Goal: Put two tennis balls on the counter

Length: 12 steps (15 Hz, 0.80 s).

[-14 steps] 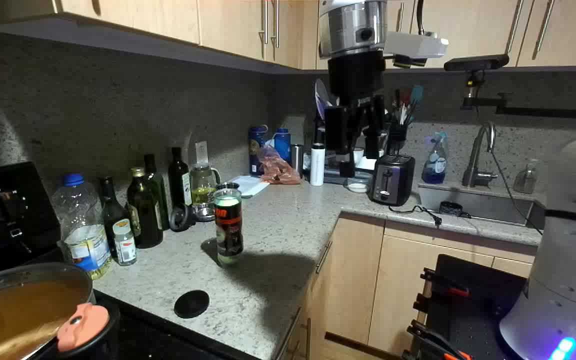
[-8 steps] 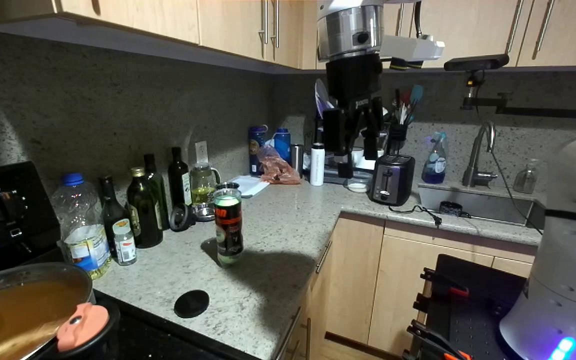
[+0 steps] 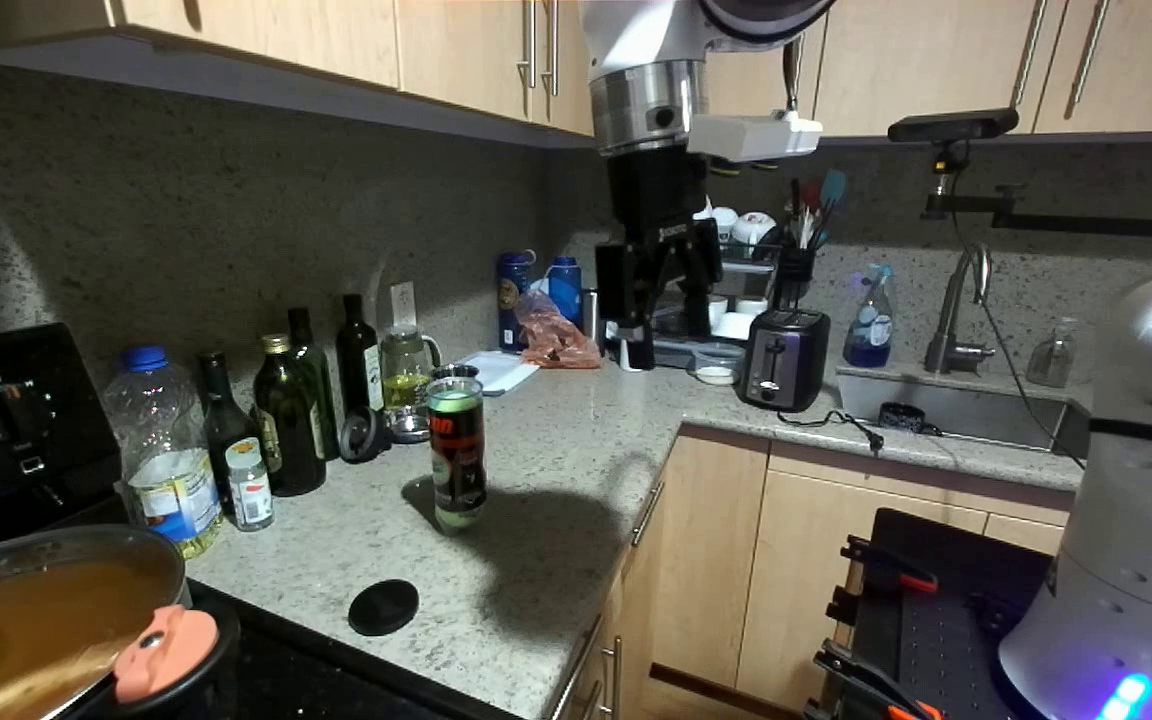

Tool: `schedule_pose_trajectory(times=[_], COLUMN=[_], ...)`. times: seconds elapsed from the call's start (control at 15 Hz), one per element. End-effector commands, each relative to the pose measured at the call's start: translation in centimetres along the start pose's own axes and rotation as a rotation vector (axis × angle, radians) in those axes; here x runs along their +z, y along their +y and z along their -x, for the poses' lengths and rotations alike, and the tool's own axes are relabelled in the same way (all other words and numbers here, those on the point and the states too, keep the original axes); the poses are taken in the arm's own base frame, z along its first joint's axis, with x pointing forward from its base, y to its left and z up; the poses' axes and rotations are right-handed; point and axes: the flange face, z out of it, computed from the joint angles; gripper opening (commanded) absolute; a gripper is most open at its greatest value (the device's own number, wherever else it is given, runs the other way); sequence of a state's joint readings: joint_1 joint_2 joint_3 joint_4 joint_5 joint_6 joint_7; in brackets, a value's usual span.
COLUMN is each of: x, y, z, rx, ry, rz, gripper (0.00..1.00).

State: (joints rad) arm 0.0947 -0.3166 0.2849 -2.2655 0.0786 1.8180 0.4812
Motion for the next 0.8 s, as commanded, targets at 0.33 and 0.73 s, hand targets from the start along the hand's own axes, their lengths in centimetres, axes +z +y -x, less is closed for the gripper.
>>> schedule_pose_trajectory(times=[0.33,0.73], x=[1.5,1.4], y=[-0.6,-0.5], z=[-9.5,-15.2], rx=[0.041,0.126], ry=[0.245,0.377], rz=[-0.081,-0.078], gripper=[1.0,1.0])
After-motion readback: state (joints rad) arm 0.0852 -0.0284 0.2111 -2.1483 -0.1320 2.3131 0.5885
